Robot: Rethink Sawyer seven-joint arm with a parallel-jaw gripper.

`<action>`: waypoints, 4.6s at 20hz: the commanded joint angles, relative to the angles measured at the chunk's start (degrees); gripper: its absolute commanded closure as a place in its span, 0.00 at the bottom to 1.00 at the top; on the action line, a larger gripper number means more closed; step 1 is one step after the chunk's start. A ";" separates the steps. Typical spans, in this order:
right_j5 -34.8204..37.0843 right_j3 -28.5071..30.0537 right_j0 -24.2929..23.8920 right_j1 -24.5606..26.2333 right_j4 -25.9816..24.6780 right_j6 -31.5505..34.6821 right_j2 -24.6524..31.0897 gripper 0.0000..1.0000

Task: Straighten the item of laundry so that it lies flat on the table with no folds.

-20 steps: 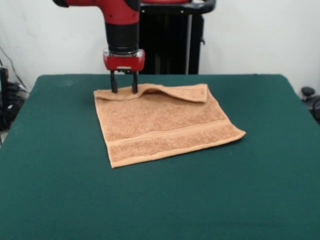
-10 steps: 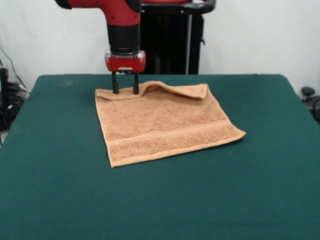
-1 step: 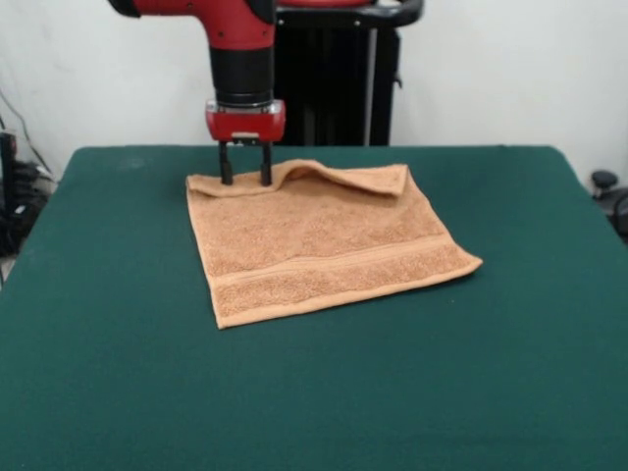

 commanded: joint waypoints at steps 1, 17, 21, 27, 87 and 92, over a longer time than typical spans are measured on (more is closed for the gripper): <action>0.85 -0.10 2.69 0.91 -1.04 3.69 1.52 0.00; 10.47 9.21 -3.44 -12.36 0.69 0.46 7.59 0.00; 12.77 10.29 -3.96 -14.46 1.84 0.00 8.87 0.00; 11.44 8.76 -2.66 -12.81 1.02 1.70 7.98 0.00; 13.16 4.02 10.29 -12.16 16.47 8.31 6.20 0.00; 12.72 2.64 10.93 -10.34 17.55 8.94 5.99 0.00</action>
